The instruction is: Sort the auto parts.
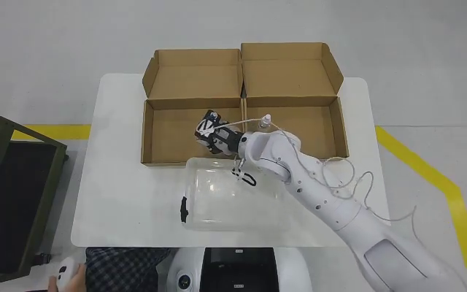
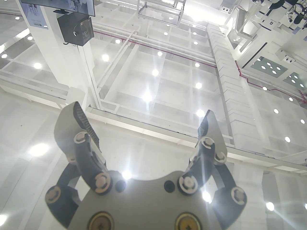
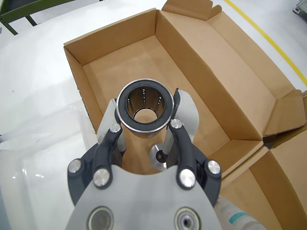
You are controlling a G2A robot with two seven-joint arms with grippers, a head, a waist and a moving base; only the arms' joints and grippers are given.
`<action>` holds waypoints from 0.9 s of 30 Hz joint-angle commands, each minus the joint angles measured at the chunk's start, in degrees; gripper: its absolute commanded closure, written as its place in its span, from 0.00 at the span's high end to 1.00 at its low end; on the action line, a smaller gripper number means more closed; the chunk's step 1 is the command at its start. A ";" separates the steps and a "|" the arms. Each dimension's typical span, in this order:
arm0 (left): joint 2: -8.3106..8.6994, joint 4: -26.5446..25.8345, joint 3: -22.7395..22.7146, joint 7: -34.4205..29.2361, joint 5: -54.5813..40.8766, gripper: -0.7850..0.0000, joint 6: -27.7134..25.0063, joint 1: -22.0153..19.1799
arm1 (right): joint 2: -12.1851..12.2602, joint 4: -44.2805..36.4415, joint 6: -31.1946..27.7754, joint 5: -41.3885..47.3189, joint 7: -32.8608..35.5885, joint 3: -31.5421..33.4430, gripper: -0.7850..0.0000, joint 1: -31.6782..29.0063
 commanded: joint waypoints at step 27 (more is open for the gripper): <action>0.00 0.00 0.00 0.00 0.00 1.00 0.00 0.00 | -2.52 2.97 -2.14 0.40 6.85 0.50 0.35 0.31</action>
